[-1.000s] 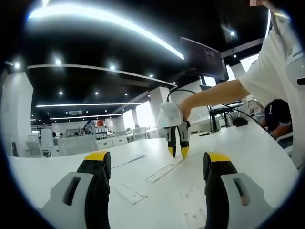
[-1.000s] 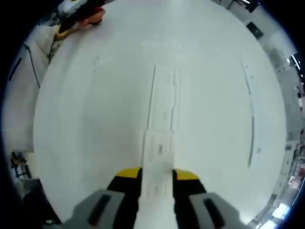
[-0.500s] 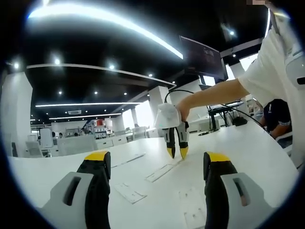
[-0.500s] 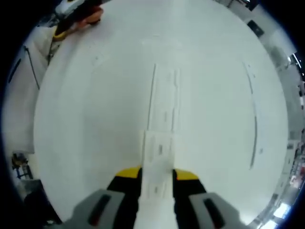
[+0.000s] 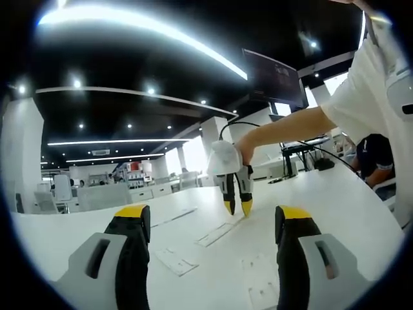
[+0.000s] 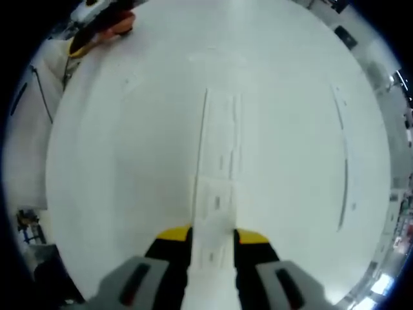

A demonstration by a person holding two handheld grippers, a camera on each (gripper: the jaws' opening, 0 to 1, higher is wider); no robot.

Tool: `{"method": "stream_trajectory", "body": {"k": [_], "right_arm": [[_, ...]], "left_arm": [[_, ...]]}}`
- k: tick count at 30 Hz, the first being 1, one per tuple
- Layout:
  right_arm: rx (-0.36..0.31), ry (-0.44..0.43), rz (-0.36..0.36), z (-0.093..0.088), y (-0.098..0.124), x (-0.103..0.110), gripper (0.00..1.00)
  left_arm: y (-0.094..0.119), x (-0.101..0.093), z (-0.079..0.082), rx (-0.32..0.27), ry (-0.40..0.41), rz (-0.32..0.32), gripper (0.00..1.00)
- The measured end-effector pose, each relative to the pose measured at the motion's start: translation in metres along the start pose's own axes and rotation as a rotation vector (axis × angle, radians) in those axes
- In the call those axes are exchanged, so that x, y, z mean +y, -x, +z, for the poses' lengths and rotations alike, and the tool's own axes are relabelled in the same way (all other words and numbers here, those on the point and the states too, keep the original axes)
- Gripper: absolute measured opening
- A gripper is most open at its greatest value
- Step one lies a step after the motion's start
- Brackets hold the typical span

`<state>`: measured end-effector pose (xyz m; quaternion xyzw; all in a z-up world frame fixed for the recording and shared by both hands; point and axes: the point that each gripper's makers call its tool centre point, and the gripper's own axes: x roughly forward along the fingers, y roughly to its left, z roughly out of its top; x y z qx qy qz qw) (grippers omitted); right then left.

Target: Locate the socket holder cover, grip the socket holder cover, clip it into the socket holder slot.

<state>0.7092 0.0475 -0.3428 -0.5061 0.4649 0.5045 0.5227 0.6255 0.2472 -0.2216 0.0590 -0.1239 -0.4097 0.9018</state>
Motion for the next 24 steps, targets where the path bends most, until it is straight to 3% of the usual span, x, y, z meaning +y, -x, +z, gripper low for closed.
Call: {"method": "stream_trajectory", "body": {"k": [2, 24], "right_arm": [[0.004, 0.0, 0.001, -0.0013, 0.0002, -0.0073, 0.27], [0.046, 0.018, 0.004, -0.0003, -0.0027, -0.0061, 0.27]], "left_arm": [[0.0, -0.0001, 0.0001, 0.0, -0.001, 0.0, 0.78], [-0.0017, -0.0028, 0.0014, -0.004, -0.004, -0.006, 0.78]]}}
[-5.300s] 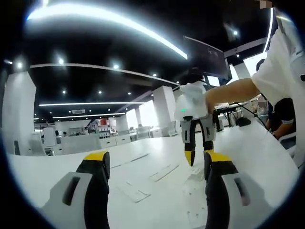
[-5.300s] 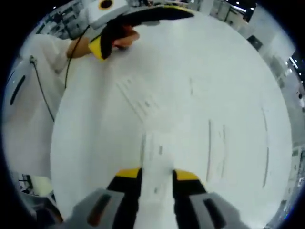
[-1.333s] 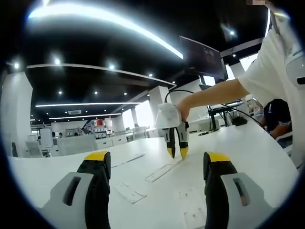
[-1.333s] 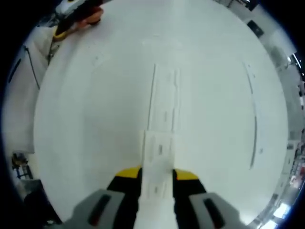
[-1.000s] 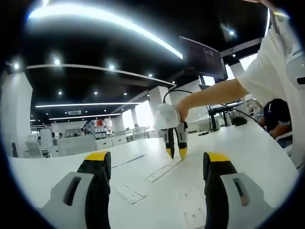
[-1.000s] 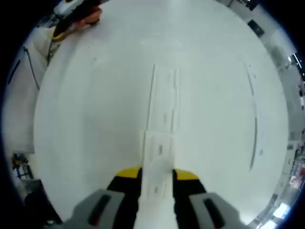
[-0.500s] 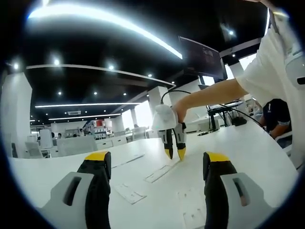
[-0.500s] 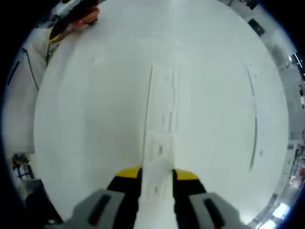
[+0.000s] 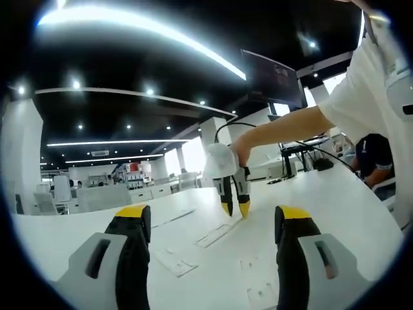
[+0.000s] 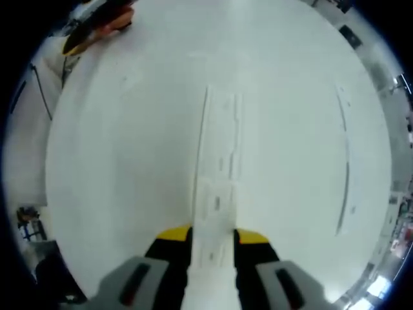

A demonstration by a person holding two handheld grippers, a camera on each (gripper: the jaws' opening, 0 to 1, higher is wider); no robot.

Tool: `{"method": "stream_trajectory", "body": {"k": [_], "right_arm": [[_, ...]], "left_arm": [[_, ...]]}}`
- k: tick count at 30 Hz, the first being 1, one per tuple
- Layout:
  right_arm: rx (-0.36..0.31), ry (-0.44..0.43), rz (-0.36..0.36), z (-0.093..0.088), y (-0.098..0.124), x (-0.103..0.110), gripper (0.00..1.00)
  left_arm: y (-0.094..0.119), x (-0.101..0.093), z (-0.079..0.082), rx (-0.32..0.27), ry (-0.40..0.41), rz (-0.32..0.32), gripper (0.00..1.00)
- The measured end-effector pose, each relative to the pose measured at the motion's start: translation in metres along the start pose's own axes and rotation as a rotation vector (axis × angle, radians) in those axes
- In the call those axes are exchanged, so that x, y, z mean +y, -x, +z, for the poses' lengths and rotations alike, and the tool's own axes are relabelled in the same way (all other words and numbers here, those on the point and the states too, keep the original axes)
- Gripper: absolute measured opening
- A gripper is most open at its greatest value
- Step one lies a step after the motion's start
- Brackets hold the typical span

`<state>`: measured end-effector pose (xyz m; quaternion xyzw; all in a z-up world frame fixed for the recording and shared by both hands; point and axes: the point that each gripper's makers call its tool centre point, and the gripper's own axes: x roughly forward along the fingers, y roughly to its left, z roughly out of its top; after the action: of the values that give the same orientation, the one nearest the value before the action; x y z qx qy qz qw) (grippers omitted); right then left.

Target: Locate the socket holder cover, grip the socket holder cover, clip it into the socket holder slot.

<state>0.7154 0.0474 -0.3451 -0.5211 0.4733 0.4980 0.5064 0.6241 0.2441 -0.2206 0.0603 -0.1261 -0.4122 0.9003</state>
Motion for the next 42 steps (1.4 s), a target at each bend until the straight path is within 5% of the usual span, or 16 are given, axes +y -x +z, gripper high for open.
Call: {"method": "stream_trajectory", "body": {"k": [42], "right_arm": [[0.084, -0.024, 0.018, 0.0029, 0.0031, 0.0032, 0.26]], "left_arm": [[0.0046, -0.0042, 0.0017, 0.001, -0.009, -0.012, 0.77]]}}
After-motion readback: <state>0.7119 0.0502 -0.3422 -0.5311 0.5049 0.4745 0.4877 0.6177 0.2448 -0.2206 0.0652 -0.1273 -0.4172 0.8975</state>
